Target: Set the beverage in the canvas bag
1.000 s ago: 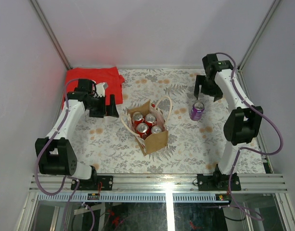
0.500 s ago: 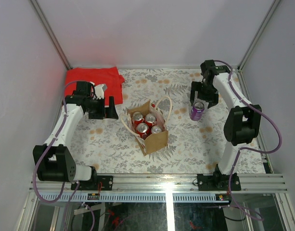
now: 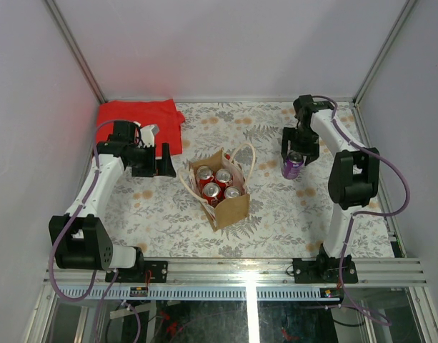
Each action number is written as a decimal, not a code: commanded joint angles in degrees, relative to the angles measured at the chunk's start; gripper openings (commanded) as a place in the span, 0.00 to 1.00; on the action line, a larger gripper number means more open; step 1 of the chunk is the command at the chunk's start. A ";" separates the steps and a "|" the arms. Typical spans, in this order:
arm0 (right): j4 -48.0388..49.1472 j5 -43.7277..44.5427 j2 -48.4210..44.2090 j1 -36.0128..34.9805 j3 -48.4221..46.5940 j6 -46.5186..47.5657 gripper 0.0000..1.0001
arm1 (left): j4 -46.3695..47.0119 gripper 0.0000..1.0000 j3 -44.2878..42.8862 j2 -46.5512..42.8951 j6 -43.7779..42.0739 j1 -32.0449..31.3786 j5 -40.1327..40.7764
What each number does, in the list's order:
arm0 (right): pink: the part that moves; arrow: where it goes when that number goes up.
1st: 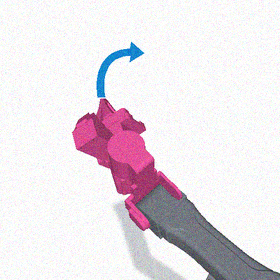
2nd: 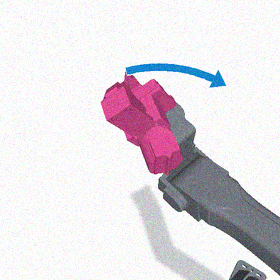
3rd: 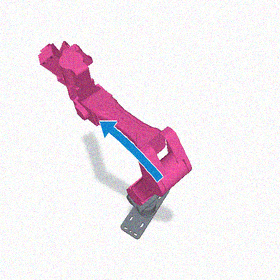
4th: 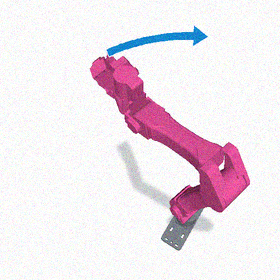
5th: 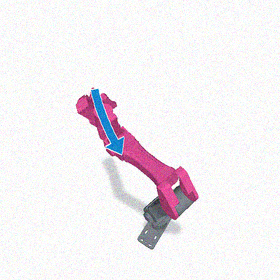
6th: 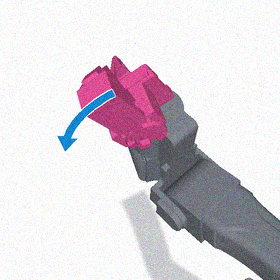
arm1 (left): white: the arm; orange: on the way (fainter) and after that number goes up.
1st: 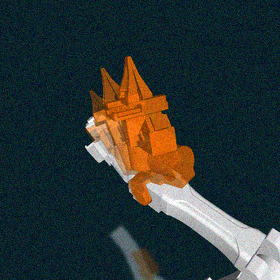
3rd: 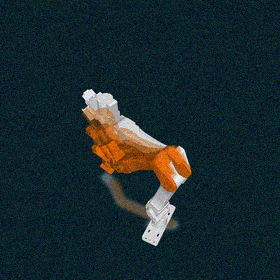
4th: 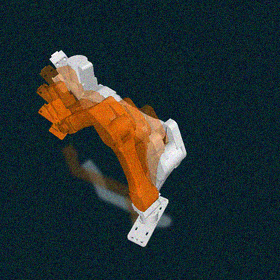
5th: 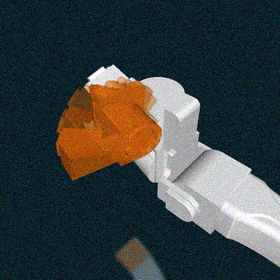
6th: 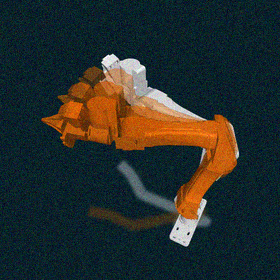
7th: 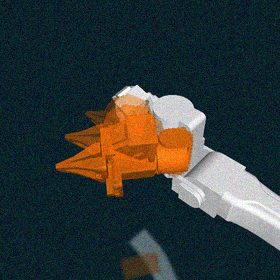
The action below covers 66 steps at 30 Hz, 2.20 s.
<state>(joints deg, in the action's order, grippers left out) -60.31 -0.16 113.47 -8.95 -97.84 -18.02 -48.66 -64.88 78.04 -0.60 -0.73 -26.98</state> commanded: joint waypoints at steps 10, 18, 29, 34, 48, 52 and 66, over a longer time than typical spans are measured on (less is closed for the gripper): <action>-1.92 0.31 -1.57 -0.27 -0.55 0.42 0.00 | 1.38 1.00 -1.51 0.61 0.73 -0.24 -1.00; -6.68 0.34 -3.38 -0.31 -8.76 0.27 0.00 | 1.36 1.00 -1.56 0.33 0.70 -0.23 -1.18; -16.71 0.02 -0.97 -4.45 -35.25 -0.52 0.00 | 1.37 1.00 -1.30 0.12 0.77 -0.23 -1.67; -13.17 2.59 -3.27 -12.03 -38.68 -0.44 0.00 | 1.38 1.00 -1.17 -0.04 0.85 -0.24 -1.76; 22.23 10.95 -31.66 -29.91 -1.72 -0.30 0.00 | 1.23 1.00 0.33 -1.54 0.84 -0.26 -1.67; 29.13 10.94 -37.50 -30.75 4.27 -0.27 0.00 | 1.21 1.00 0.22 -1.32 0.91 -0.28 -1.82; 31.49 3.12 -38.23 -32.67 4.72 0.06 0.00 | 0.95 1.00 -0.63 -0.46 1.26 -0.28 -1.87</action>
<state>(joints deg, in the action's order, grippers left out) -36.36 6.87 76.53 -40.10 -91.70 -18.06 -48.66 -64.88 77.93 0.03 -0.73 -27.99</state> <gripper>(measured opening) 0.704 0.994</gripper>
